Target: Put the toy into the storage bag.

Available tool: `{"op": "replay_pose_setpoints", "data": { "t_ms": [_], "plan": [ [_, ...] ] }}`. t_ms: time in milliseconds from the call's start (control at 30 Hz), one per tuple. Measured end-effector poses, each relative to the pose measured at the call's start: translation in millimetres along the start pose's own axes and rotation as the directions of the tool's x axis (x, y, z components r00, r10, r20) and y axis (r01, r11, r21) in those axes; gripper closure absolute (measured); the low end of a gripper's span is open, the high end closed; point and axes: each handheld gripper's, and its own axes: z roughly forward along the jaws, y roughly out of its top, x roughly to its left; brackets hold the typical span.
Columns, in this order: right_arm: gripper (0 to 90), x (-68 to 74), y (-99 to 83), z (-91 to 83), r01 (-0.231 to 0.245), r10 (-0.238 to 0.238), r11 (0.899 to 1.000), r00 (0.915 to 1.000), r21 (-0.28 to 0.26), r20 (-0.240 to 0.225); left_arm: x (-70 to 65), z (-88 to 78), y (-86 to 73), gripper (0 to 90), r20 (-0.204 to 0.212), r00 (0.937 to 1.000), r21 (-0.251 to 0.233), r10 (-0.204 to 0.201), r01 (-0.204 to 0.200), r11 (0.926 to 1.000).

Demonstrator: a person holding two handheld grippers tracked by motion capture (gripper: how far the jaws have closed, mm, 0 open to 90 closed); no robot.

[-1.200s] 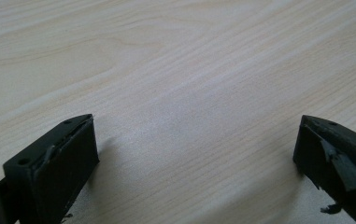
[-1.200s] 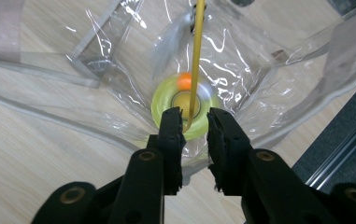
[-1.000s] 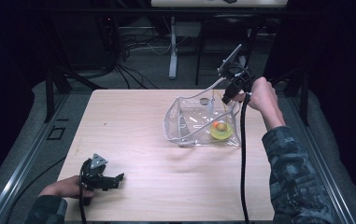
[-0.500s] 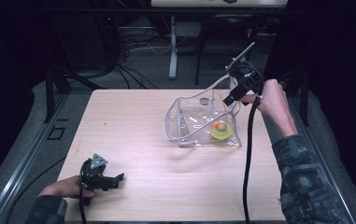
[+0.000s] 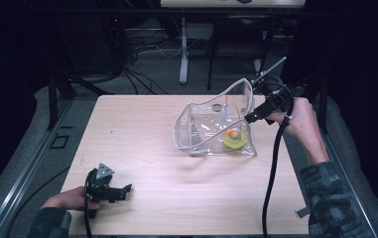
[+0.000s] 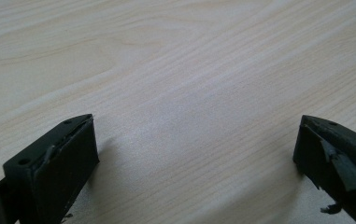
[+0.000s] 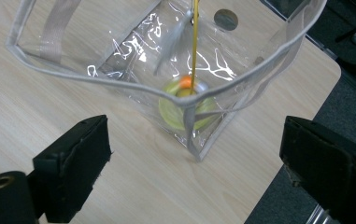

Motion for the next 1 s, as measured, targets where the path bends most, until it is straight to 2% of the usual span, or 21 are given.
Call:
{"op": "replay_pose_setpoints", "data": {
  "t_ms": [133, 167, 233, 267, 333, 400, 433, 600, 700, 733, 767, 900, 1000],
  "plan": [
    [5.9, 2.9, -12.8, 4.0, -0.002, 0.002, 1.0, 1.0, -0.001, -0.001, -0.3, 0.7, -0.4, 0.0, -0.005, 1.0, -0.009, -0.002, 0.002, 1.0],
    [4.9, 5.3, -22.9, 9.1, 0.001, -0.001, 1.0, 1.0, 0.012, 0.0, -0.3, 0.7, -0.3, 0.0, -0.005, 1.0, -0.008, -0.001, 0.001, 1.0],
    [5.0, 7.2, -31.4, 14.4, -0.007, 0.007, 1.0, 1.0, 0.012, -0.003, -0.3, 0.7, -0.3, 0.0, -0.005, 1.0, -0.009, -0.002, 0.002, 1.0],
    [5.0, 7.2, -31.4, 14.4, -0.007, 0.007, 1.0, 1.0, 0.012, -0.003, -0.3, 0.7, -0.3, 0.0, -0.005, 1.0, -0.009, -0.002, 0.002, 1.0],
    [3.8, 11.7, -46.0, 26.8, -0.007, 0.008, 0.999, 0.9999, 0.04, -0.012, -0.2, 0.6, -0.3, 0.0, -0.005, 1.0, -0.008, -0.001, 0.001, 1.0],
    [3.6, 13.0, -50.8, 31.2, -0.005, 0.006, 0.999, 0.9999, 0.053, -0.015, -0.3, 0.6, -0.3, 0.0, -0.005, 1.0, -0.008, -0.001, 0.001, 1.0],
    [3.3, 15.4, -60.8, 41.3, -0.012, 0.014, 0.997, 0.9996, 0.071, -0.027, -0.2, 0.6, -0.3, 0.0, -0.005, 1.0, -0.008, -0.001, 0.001, 1.0],
    [2.8, 21.1, -79.8, 63.8, -0.032, 0.037, 0.993, 0.9984, 0.111, -0.043, -0.3, 0.7, -0.3, 0.0, -0.006, 1.0, -0.008, -0.001, 0.001, 1.0],
    [2.8, 22.2, -85.8, 70.9, -0.023, 0.03, 0.99, 0.9987, 0.138, -0.043, -0.3, 0.7, -0.3, 0.0, -0.006, 1.0, -0.008, -0.001, 0.001, 1.0],
    [2.9, 23.4, -89.2, 74.1, -0.042, 0.049, 0.991, 0.9975, 0.129, -0.052, -0.3, 0.7, -0.3, 0.0, -0.006, 1.0, -0.008, -0.001, 0.001, 1.0],
    [3.1, 24.5, -95.9, 79.3, -0.033, 0.038, 0.989, 0.9985, 0.144, -0.038, -0.3, 0.7, -0.3, 0.0, -0.006, 1.0, -0.008, -0.001, 0.001, 1.0],
    [4.1, 26.7, -108.9, 89.0, -0.046, 0.053, 0.991, 0.9976, 0.129, -0.045, -0.2, 0.7, -0.2, 0.0, -0.005, 1.0, -0.008, -0.001, 0.001, 1.0],
    [4.3, 27.8, -119.6, 98.5, -0.044, 0.05, 0.988, 0.998, 0.146, -0.037, -0.2, 0.7, -0.3, 0.0, -0.005, 1.0, -0.008, -0.001, 0.001, 1.0]
  ]
}}
